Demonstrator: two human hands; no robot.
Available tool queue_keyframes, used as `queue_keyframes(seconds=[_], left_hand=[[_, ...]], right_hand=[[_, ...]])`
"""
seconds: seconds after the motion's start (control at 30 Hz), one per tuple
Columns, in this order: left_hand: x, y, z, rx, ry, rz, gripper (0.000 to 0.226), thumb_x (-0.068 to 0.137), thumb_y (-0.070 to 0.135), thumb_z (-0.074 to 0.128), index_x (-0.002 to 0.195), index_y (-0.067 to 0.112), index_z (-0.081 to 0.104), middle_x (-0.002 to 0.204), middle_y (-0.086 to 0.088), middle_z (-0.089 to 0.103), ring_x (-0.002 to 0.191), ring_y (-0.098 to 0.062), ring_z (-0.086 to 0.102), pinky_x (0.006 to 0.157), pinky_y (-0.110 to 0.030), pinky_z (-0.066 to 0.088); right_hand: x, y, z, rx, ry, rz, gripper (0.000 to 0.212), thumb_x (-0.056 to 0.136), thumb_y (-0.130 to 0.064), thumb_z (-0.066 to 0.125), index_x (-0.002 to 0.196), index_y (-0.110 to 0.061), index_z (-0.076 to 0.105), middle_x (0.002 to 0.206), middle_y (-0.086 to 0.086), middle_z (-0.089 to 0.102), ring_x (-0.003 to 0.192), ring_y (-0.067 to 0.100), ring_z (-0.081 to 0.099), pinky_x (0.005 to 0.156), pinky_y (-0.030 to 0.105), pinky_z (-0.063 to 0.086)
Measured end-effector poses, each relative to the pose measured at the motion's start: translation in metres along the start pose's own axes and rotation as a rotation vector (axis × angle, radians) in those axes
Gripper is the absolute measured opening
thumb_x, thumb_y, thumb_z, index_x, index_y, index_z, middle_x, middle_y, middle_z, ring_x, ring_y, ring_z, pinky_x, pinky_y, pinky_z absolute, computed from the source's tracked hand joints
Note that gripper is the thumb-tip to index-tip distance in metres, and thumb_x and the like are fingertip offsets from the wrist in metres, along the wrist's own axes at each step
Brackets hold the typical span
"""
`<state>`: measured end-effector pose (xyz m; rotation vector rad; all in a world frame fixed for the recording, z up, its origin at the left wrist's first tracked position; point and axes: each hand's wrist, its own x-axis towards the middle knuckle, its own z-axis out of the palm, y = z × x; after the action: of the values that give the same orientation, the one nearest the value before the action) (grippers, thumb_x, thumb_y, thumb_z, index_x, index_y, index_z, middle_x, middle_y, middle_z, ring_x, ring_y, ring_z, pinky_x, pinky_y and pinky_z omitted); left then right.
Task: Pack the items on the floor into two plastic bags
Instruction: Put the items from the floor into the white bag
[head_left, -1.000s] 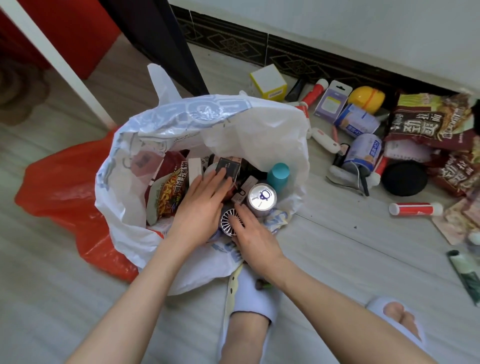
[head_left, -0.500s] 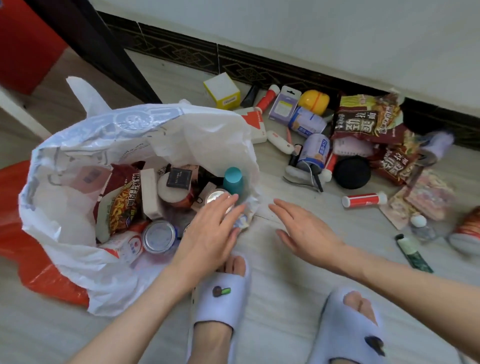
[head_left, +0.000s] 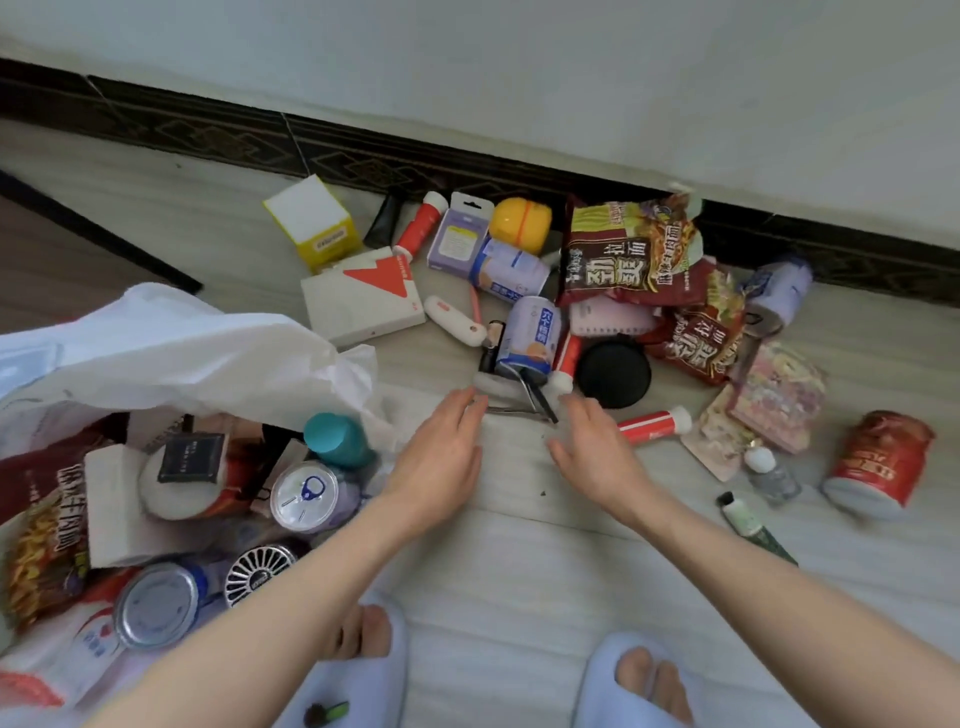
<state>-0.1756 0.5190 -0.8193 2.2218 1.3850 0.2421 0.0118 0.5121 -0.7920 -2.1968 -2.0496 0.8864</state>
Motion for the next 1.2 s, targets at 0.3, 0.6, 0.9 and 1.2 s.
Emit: queue_keyframes(seconds=[0.3, 0.6, 0.9, 1.2], left_hand=[[0.084, -0.005, -0.013, -0.191, 0.111, 0.019, 0.059, 0.087, 0.021, 0.059, 0.138, 0.004, 0.035, 0.144, -0.021, 0.032, 0.135, -0.031, 0.029, 0.110, -0.037, 0.026], [0.130, -0.001, -0.005, -0.342, -0.123, -0.036, 0.087, 0.072, 0.030, 0.076, 0.143, 0.016, 0.027, 0.154, -0.003, 0.016, 0.140, -0.017, 0.015, 0.109, -0.020, 0.012], [0.141, 0.016, -0.010, -0.163, -0.176, -0.085, 0.086, 0.070, 0.037, 0.075, 0.139, 0.020, 0.027, 0.151, -0.002, 0.017, 0.134, -0.026, 0.027, 0.106, -0.040, 0.033], [0.140, 0.033, 0.013, -0.372, -0.055, -0.452, 0.084, 0.074, 0.024, 0.069, 0.139, 0.018, 0.017, 0.111, -0.011, 0.057, 0.094, -0.024, 0.056, 0.076, -0.036, 0.049]], right_hand=[[0.039, -0.001, 0.027, -0.039, 0.240, -0.005, 0.038, 0.077, -0.027, 0.069, 0.107, -0.005, 0.061, 0.105, 0.015, 0.057, 0.094, 0.033, 0.054, 0.074, 0.042, 0.044], [0.041, 0.004, 0.031, -0.017, 0.266, -0.045, 0.028, 0.065, -0.016, 0.079, 0.087, -0.007, 0.063, 0.086, 0.011, 0.059, 0.077, 0.029, 0.058, 0.062, 0.036, 0.044], [-0.001, 0.033, 0.009, 0.452, 0.113, 0.209, 0.016, 0.082, -0.018, 0.065, 0.080, -0.020, 0.049, 0.072, -0.008, 0.059, 0.071, 0.011, 0.055, 0.060, 0.016, 0.039], [-0.011, 0.056, -0.016, 0.896, 0.259, 0.483, 0.013, 0.082, -0.017, 0.066, 0.077, -0.013, 0.054, 0.072, 0.008, 0.061, 0.065, 0.016, 0.053, 0.066, 0.027, 0.042]])
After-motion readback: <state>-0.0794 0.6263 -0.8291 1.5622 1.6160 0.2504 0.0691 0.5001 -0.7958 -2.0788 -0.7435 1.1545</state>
